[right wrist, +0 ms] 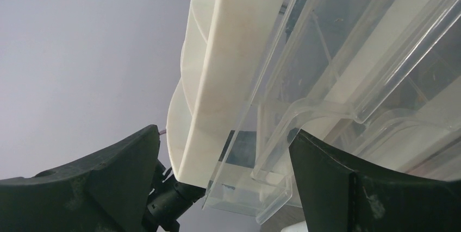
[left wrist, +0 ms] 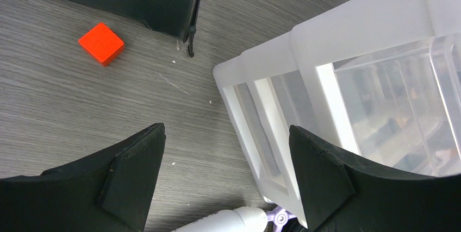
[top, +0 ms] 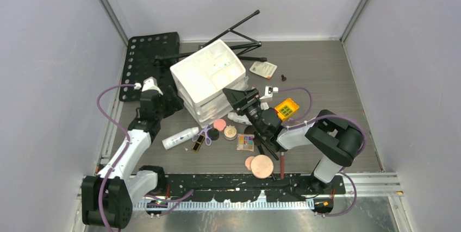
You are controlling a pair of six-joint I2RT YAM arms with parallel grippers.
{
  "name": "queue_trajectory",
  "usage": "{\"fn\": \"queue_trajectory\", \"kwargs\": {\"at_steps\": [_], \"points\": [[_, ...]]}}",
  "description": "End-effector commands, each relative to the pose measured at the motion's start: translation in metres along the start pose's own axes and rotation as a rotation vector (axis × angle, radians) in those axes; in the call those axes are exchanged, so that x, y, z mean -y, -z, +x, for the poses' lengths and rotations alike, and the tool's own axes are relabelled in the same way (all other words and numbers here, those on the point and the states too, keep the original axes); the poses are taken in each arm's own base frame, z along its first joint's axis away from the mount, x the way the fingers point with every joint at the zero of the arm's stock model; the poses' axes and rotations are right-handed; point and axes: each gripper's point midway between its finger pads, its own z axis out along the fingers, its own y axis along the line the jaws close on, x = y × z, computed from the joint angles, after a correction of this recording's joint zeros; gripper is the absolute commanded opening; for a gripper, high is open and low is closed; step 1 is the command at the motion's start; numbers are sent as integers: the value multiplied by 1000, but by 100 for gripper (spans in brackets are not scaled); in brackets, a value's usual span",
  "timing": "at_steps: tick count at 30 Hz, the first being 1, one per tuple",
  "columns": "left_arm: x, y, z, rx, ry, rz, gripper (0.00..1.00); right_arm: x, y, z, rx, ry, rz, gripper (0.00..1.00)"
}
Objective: Organize the makeup
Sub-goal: Open the drawer in the storage box.
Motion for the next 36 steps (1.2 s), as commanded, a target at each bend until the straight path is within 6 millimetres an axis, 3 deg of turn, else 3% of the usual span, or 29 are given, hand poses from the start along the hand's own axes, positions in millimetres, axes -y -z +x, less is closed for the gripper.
{"fn": "queue_trajectory", "kwargs": {"at_steps": [1, 17, 24, 30, 36], "points": [[6, -2, -13, 51, -2, 19, 87, -47, 5, -21, 74, -32, -134, 93], [6, -3, -13, 51, -2, 16, 86, -58, 27, -33, 84, -36, -157, 94], [12, 3, -18, 67, 0, 41, 86, -45, 38, -37, 95, -24, -123, 94], [31, 42, -45, 147, 37, 116, 86, -40, 39, -36, 88, -20, -110, 94], [70, 113, -98, 234, 42, 232, 87, -37, 41, -35, 88, -19, -102, 94]]}}
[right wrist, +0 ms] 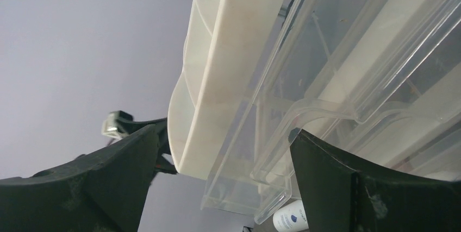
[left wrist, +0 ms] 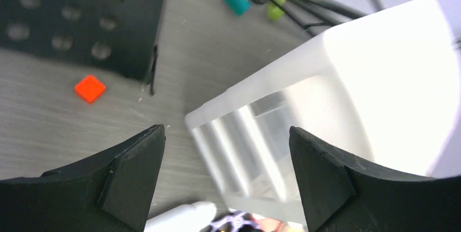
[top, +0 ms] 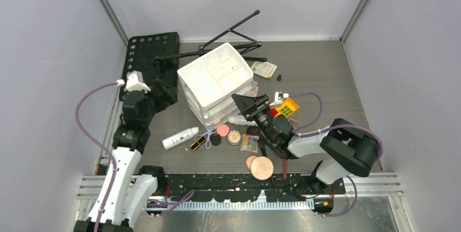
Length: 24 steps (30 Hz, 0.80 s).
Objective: Organize the makeup
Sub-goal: Open the drawer in the storage box.
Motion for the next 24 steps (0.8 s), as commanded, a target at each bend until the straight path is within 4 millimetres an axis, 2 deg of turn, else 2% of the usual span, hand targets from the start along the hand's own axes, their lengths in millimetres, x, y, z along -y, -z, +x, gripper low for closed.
{"fn": "queue_trajectory", "kwargs": {"at_steps": [1, 3, 7, 11, 13, 17, 24], "points": [[53, 41, -58, 65, 12, 135, 87, -33, 2, -19, 79, -41, -103, 94], [77, 49, -72, 41, 21, 206, 87, -33, 2, -20, 82, -38, -103, 94], [131, 40, -80, -107, 36, 375, 87, -33, 0, -20, 86, -34, -104, 94], [177, 27, -68, -194, -62, 429, 87, -32, -2, -19, 85, -34, -100, 94], [192, 19, -51, -241, -107, 425, 87, -32, -2, -19, 86, -33, -99, 94], [204, 1, -25, -285, -154, 372, 87, -33, -2, -20, 90, -33, -103, 94], [191, -27, -3, -312, -229, 218, 87, -33, 0, -22, 94, -31, -102, 94]]}}
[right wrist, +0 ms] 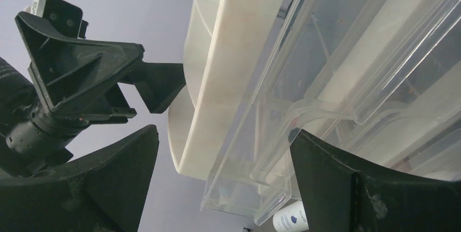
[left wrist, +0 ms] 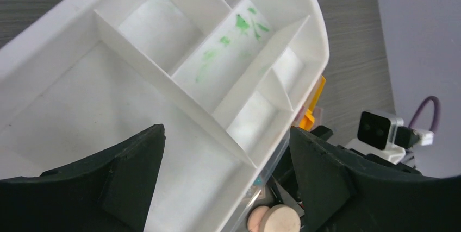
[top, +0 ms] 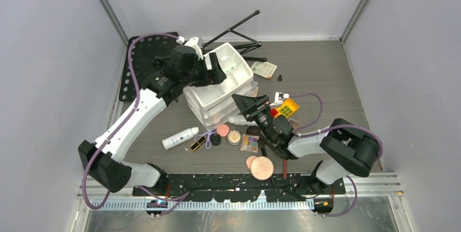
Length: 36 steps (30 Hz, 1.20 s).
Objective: Organize the makeup
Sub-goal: Open the drawer in the storage box.
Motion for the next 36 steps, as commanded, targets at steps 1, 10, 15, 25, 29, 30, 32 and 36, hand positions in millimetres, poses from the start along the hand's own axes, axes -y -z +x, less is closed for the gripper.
{"fn": "queue_trajectory", "kwargs": {"at_steps": [1, 10, 15, 25, 29, 30, 32, 36], "points": [[-10, 1, -23, 73, -35, -103, 87, -34, -1, -20, 86, -31, -102, 94], [-17, -37, -20, 40, -48, -141, 88, -34, 1, -22, 89, -28, -103, 94], [-30, -48, -14, 23, -57, -204, 88, -36, 2, -23, 92, -27, -107, 94], [-56, -55, -6, -2, -91, -342, 88, -45, 13, -31, 101, -33, -131, 94], [-63, -55, -5, 2, -100, -374, 88, -50, 19, -36, 110, -38, -146, 94], [-65, -56, -4, 1, -101, -381, 88, -49, 21, -37, 110, -39, -144, 94], [-67, -57, -3, -4, -106, -390, 88, -51, 26, -39, 112, -41, -149, 94], [-68, -56, -4, 2, -107, -398, 88, -47, 36, -44, 124, -44, -140, 94]]}}
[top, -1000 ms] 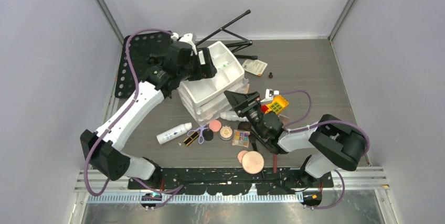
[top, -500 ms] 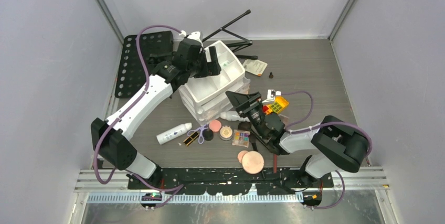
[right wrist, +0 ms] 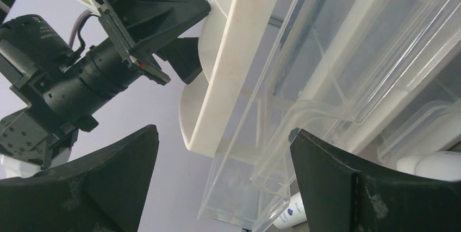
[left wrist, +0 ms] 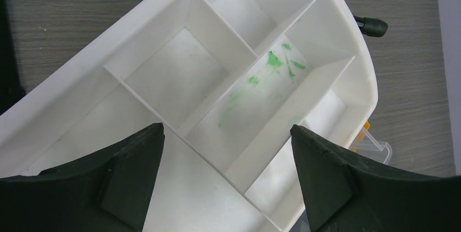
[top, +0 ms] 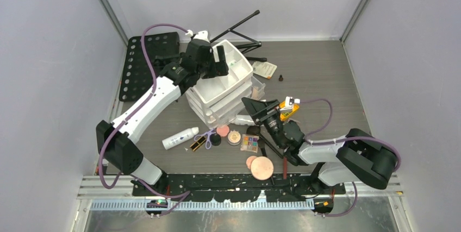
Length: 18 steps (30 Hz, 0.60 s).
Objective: Organize the makeup
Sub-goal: Open the drawer in the storage box.
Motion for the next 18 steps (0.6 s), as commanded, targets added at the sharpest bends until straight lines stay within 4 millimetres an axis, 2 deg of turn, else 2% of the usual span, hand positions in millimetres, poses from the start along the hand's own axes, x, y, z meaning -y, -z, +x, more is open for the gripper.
{"fn": "queue_trajectory", "kwargs": {"at_steps": [1, 11, 18], "points": [[-42, -13, 17, -47, -69, -182, 88, -39, 10, -29, 99, -58, -121, 94], [-46, -18, 19, -47, -76, -199, 88, -37, 42, -50, 128, -19, -76, 94], [-44, -20, 19, -44, -73, -194, 89, -30, 60, -66, 149, 85, 10, 94]]}}
